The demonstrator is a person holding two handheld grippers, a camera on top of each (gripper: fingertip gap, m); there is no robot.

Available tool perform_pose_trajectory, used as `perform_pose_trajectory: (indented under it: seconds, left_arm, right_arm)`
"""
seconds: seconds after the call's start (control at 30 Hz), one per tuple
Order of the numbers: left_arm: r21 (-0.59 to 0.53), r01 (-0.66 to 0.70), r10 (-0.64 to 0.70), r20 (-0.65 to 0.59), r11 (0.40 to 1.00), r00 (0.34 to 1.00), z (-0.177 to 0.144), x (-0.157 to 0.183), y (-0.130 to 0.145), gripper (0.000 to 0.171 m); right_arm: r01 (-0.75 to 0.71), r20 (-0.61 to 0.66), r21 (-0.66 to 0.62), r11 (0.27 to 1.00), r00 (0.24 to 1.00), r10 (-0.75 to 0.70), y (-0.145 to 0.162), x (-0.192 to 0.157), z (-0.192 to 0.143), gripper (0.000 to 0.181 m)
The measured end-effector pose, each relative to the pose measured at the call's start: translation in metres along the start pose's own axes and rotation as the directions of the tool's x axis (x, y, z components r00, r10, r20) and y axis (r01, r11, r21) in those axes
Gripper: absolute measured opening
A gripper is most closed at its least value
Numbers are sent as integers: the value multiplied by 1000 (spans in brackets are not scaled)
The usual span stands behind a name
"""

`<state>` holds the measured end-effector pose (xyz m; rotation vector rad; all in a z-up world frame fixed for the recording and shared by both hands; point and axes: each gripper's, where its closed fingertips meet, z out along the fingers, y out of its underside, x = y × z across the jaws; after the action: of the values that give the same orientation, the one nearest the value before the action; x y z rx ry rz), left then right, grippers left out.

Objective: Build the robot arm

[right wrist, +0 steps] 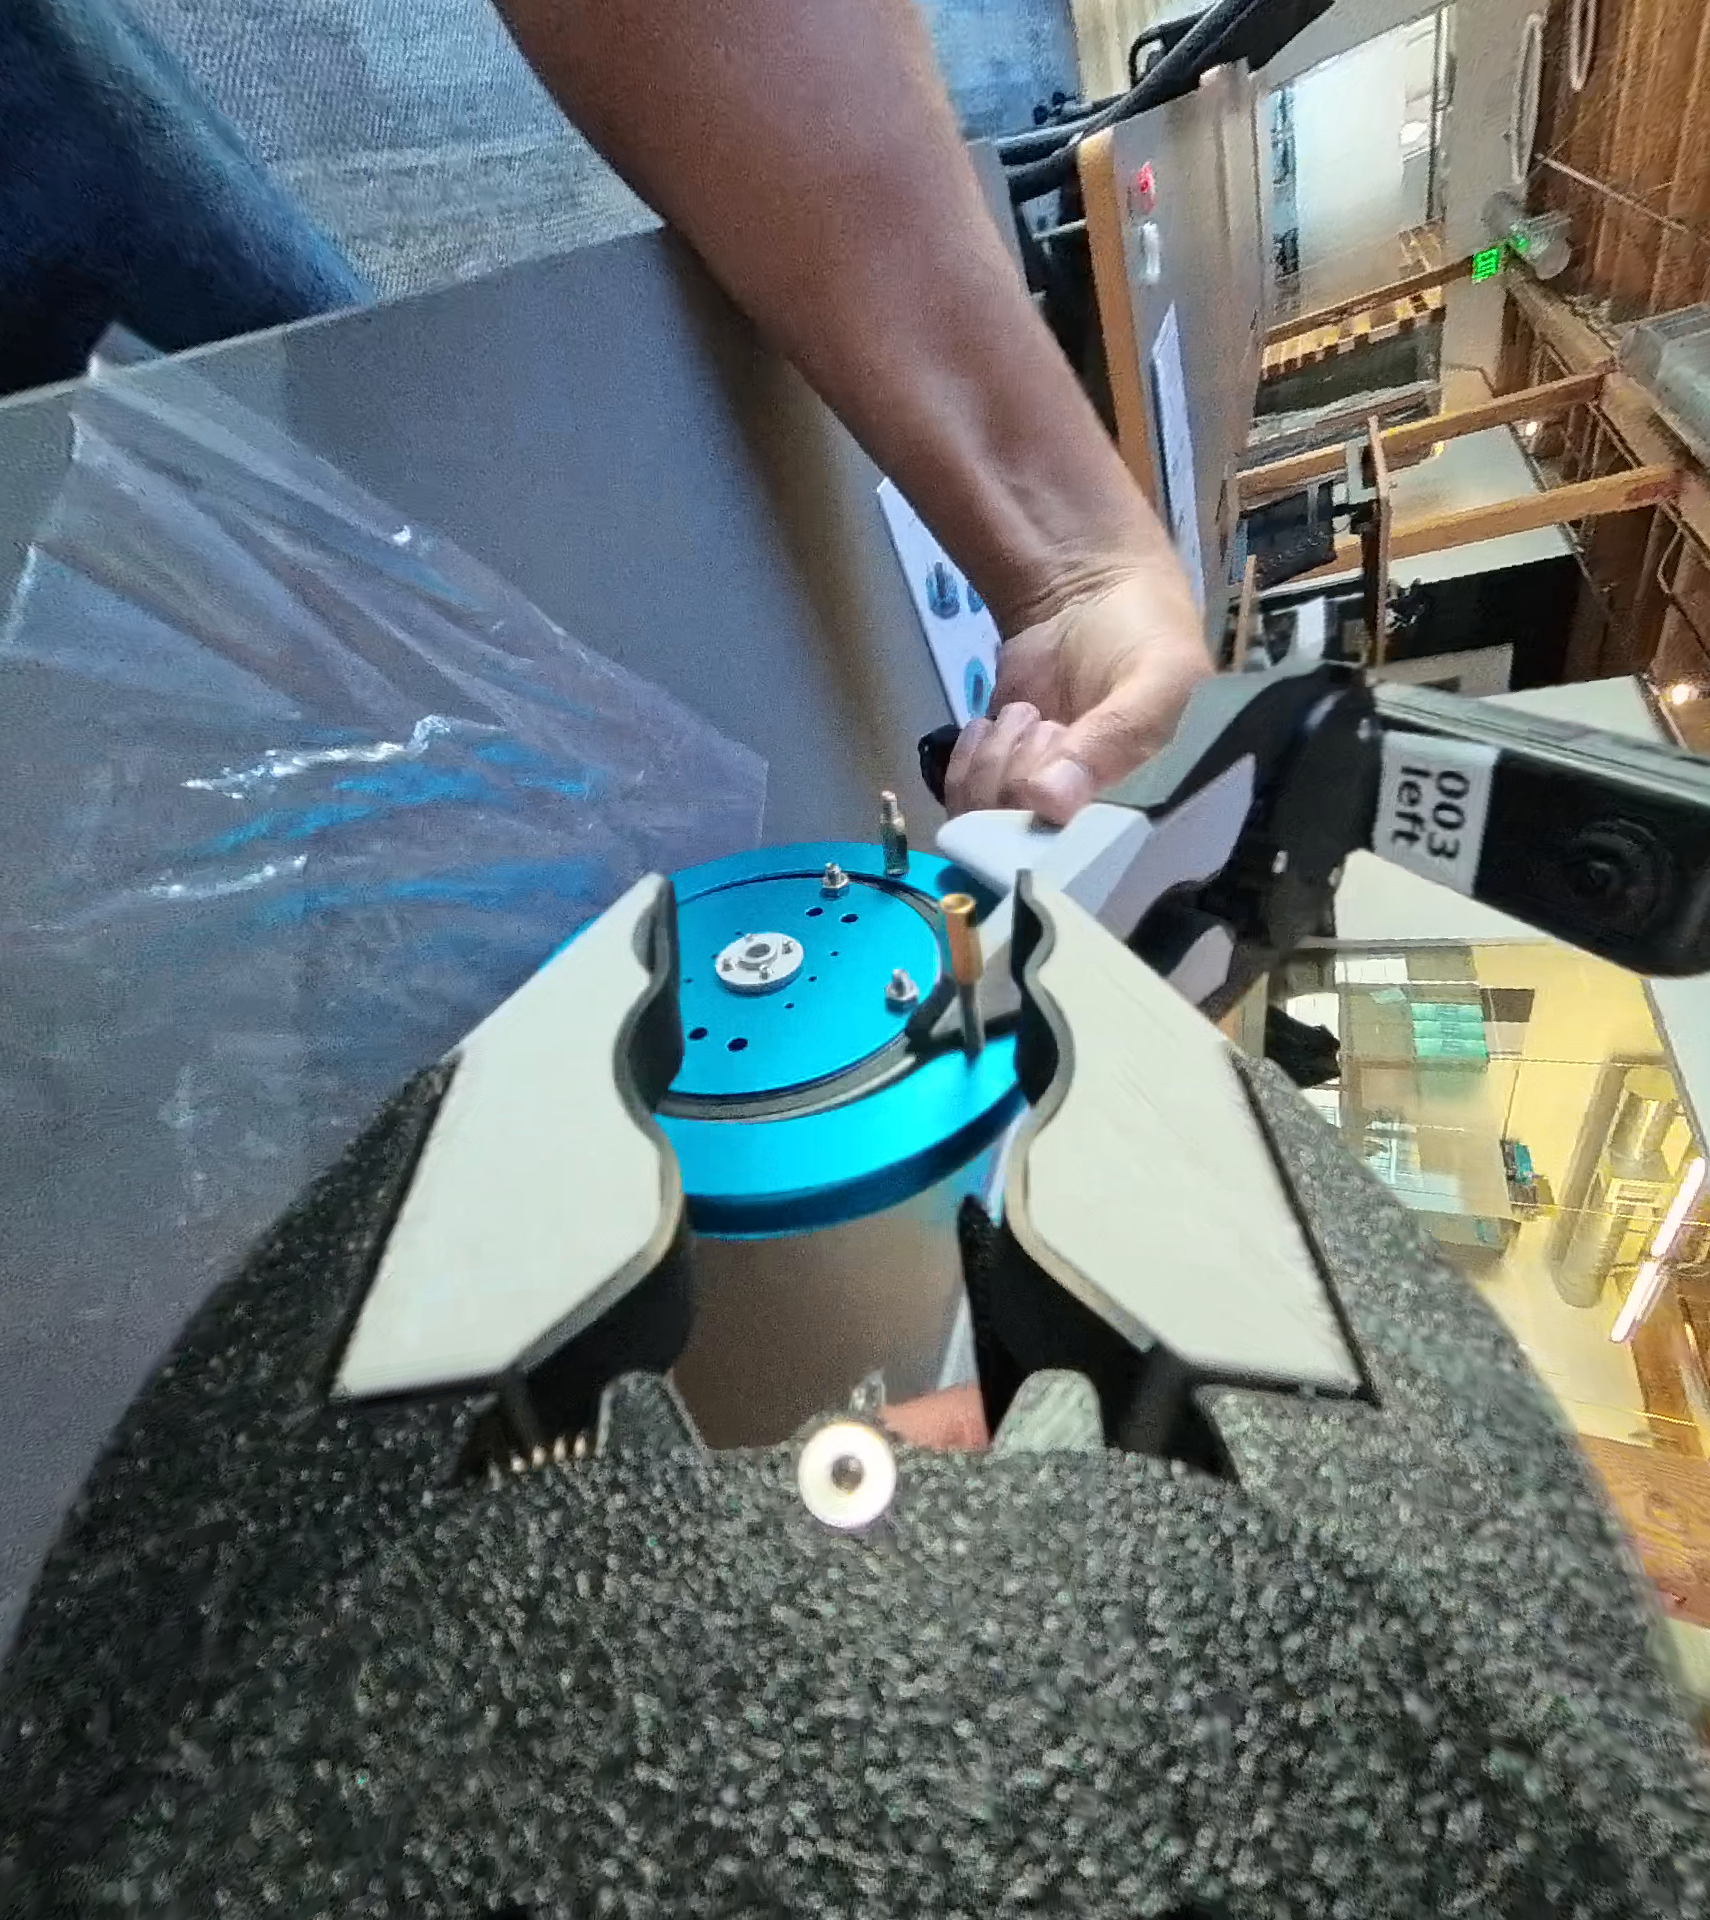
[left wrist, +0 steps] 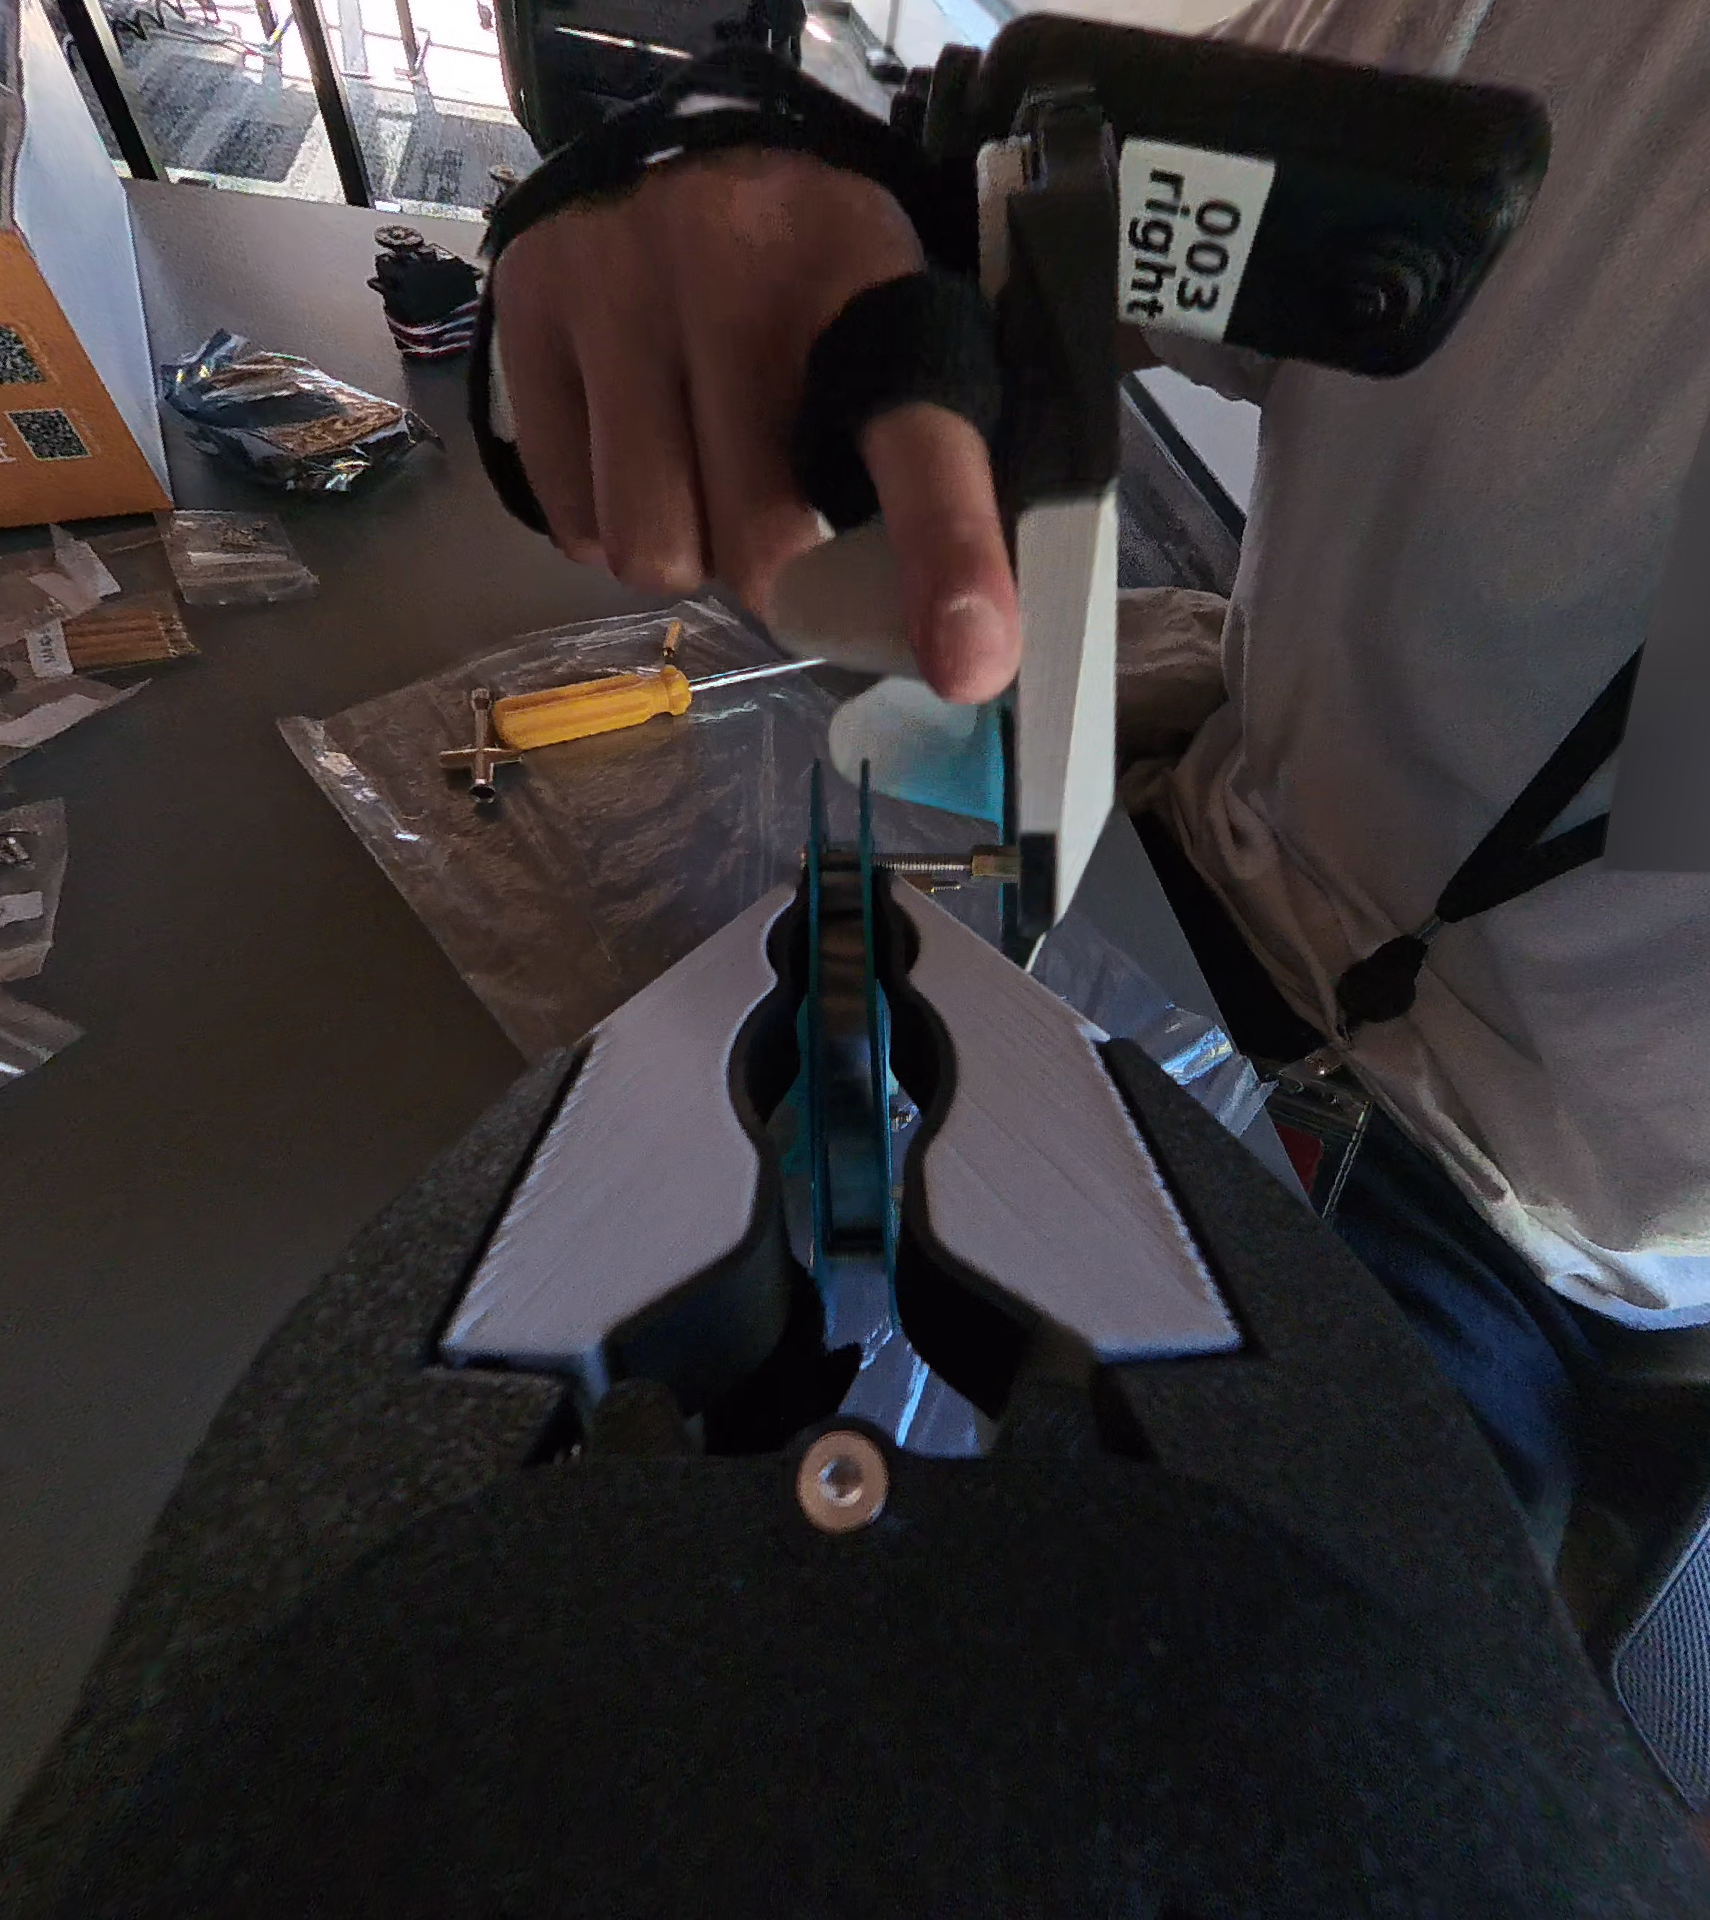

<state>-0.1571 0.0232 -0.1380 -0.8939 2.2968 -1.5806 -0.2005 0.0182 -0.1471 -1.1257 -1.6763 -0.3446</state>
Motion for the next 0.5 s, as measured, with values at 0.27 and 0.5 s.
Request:
perform_pose_trajectory:
  seconds: [0.27,0.5]
  left_arm:
    - [-1,-8,8,4,1000,1000,-1,1,0,9]
    - [1,-16,16,1,1000,1000,0,3,0,9]
  right_arm:
    - [-24,-40,38,999,999,26,-3,8,-27,43]
    - [-17,35,-17,1000,999,17,3,-2,-13,52]
